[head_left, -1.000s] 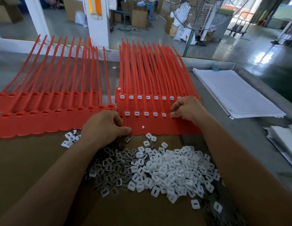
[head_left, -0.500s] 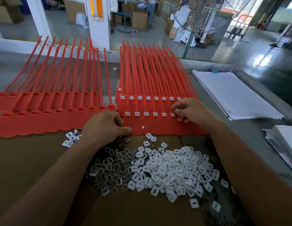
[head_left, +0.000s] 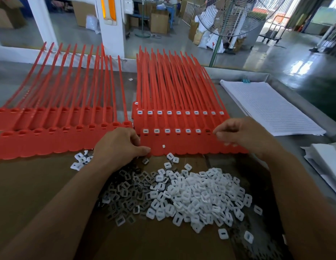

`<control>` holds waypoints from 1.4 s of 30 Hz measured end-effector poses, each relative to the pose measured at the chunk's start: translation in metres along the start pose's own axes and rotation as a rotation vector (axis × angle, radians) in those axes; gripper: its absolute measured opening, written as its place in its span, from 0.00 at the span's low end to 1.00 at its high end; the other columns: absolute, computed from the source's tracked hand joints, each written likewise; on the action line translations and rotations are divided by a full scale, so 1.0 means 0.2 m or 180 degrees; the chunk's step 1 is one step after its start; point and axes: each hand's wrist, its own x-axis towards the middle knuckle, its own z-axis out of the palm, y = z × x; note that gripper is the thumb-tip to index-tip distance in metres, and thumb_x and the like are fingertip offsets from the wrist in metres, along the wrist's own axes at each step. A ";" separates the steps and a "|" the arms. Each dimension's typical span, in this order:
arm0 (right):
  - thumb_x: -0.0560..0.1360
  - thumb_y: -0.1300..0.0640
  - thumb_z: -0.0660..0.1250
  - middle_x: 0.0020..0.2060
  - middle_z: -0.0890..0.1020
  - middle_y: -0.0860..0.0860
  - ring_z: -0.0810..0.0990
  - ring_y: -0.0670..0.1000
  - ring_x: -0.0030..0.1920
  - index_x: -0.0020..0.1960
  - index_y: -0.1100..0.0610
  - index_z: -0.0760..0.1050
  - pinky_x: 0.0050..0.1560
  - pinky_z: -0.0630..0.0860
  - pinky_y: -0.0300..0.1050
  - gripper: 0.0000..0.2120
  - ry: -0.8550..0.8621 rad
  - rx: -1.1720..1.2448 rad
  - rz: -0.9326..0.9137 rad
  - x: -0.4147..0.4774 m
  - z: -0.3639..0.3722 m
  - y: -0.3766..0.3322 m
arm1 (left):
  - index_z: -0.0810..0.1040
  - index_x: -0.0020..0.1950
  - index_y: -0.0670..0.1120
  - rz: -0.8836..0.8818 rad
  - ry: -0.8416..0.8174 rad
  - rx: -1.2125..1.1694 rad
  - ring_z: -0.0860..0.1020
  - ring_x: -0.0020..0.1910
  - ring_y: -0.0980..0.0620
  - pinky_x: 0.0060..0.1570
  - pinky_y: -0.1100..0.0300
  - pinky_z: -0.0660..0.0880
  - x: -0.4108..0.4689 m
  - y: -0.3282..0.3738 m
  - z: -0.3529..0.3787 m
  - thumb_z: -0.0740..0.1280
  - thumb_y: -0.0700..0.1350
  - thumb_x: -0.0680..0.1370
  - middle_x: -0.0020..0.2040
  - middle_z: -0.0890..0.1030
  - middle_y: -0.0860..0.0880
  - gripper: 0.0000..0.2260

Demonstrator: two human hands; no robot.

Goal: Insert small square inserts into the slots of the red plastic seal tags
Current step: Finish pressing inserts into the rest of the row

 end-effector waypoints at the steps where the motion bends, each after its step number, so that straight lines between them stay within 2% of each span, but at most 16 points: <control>1: 0.72 0.65 0.69 0.27 0.80 0.45 0.75 0.38 0.27 0.39 0.53 0.79 0.29 0.69 0.28 0.08 -0.0299 -0.0082 -0.0028 -0.02 0.00 0.00 | 0.75 0.36 0.51 -0.0007 -0.0005 -0.0003 0.76 0.36 0.57 0.39 0.58 0.73 0.00 0.00 0.00 0.74 0.56 0.65 0.36 0.78 0.55 0.12; 4: 0.69 0.63 0.72 0.34 0.83 0.44 0.79 0.39 0.33 0.40 0.50 0.81 0.36 0.71 0.26 0.08 -0.1227 -0.0527 -0.0124 -0.06 0.03 0.01 | 0.75 0.36 0.51 -0.0009 0.0008 -0.0006 0.76 0.36 0.57 0.39 0.57 0.73 0.01 0.00 0.00 0.74 0.56 0.65 0.35 0.78 0.55 0.12; 6: 0.67 0.62 0.74 0.35 0.84 0.44 0.81 0.40 0.35 0.41 0.50 0.81 0.38 0.72 0.27 0.07 -0.1519 -0.0621 -0.0071 -0.07 0.06 0.01 | 0.75 0.36 0.51 0.0000 0.0012 0.0003 0.76 0.36 0.57 0.39 0.57 0.73 0.01 0.00 0.00 0.74 0.56 0.65 0.35 0.78 0.55 0.12; 12: 0.67 0.60 0.74 0.34 0.83 0.44 0.81 0.41 0.35 0.39 0.48 0.79 0.40 0.77 0.32 0.08 -0.1593 -0.0815 -0.0066 -0.05 0.10 0.02 | 0.75 0.36 0.51 0.0004 0.0022 0.0012 0.75 0.35 0.58 0.38 0.58 0.73 0.01 0.00 0.00 0.74 0.56 0.65 0.35 0.78 0.55 0.12; 16: 0.70 0.61 0.71 0.31 0.83 0.46 0.80 0.41 0.32 0.38 0.51 0.78 0.36 0.74 0.31 0.07 -0.1569 -0.0668 -0.0064 -0.06 0.10 0.01 | 0.75 0.36 0.51 -0.0002 0.0033 0.0003 0.75 0.35 0.58 0.36 0.59 0.71 0.01 0.00 0.01 0.74 0.56 0.65 0.35 0.78 0.55 0.12; 22: 0.73 0.65 0.66 0.30 0.82 0.47 0.80 0.43 0.31 0.40 0.56 0.77 0.31 0.72 0.32 0.06 -0.1143 -0.0288 0.0219 -0.06 0.08 0.03 | 0.76 0.35 0.51 -0.0006 0.0023 -0.0023 0.76 0.36 0.57 0.37 0.58 0.72 0.01 0.00 0.01 0.74 0.55 0.65 0.35 0.78 0.55 0.11; 29: 0.72 0.68 0.67 0.32 0.83 0.48 0.80 0.41 0.32 0.42 0.54 0.78 0.31 0.72 0.30 0.09 -0.1063 -0.0091 0.0316 -0.05 0.07 0.02 | 0.76 0.35 0.51 -0.0033 0.0028 -0.0048 0.76 0.37 0.57 0.39 0.57 0.73 0.01 0.00 0.00 0.74 0.55 0.65 0.35 0.78 0.55 0.11; 31: 0.72 0.68 0.67 0.33 0.82 0.47 0.78 0.38 0.31 0.41 0.53 0.78 0.30 0.71 0.28 0.11 -0.0788 -0.0045 0.0240 -0.04 0.08 0.02 | 0.76 0.35 0.51 -0.0032 0.0027 -0.0030 0.76 0.37 0.57 0.40 0.57 0.73 0.01 0.01 0.00 0.74 0.55 0.65 0.35 0.78 0.55 0.11; 33: 0.72 0.68 0.67 0.33 0.79 0.44 0.75 0.33 0.29 0.39 0.52 0.78 0.30 0.68 0.24 0.11 -0.0275 -0.0014 0.0004 -0.02 0.09 0.02 | 0.76 0.36 0.51 -0.0038 0.0017 -0.0027 0.76 0.38 0.56 0.42 0.55 0.74 0.01 0.01 0.00 0.74 0.55 0.65 0.36 0.78 0.55 0.11; 36: 0.74 0.68 0.65 0.36 0.77 0.41 0.73 0.28 0.34 0.41 0.55 0.77 0.35 0.66 0.19 0.09 0.0495 -0.0046 -0.0366 0.05 0.10 0.03 | 0.76 0.36 0.50 -0.0049 0.0000 -0.0049 0.76 0.39 0.56 0.44 0.54 0.75 0.00 0.02 -0.01 0.74 0.55 0.65 0.37 0.78 0.55 0.11; 39: 0.75 0.67 0.63 0.38 0.76 0.41 0.74 0.33 0.39 0.42 0.52 0.76 0.40 0.65 0.21 0.11 0.0931 -0.0299 -0.0452 0.12 0.12 0.09 | 0.76 0.36 0.50 -0.0045 -0.0007 -0.0061 0.76 0.38 0.56 0.44 0.53 0.76 -0.01 0.02 -0.01 0.74 0.55 0.65 0.37 0.79 0.54 0.11; 42: 0.75 0.65 0.63 0.41 0.75 0.41 0.72 0.37 0.43 0.40 0.47 0.74 0.43 0.64 0.27 0.13 0.0968 -0.0405 -0.0340 0.18 0.15 0.16 | 0.76 0.36 0.50 -0.0049 -0.0011 -0.0077 0.77 0.38 0.56 0.43 0.53 0.76 -0.01 0.02 -0.01 0.74 0.55 0.65 0.36 0.79 0.54 0.11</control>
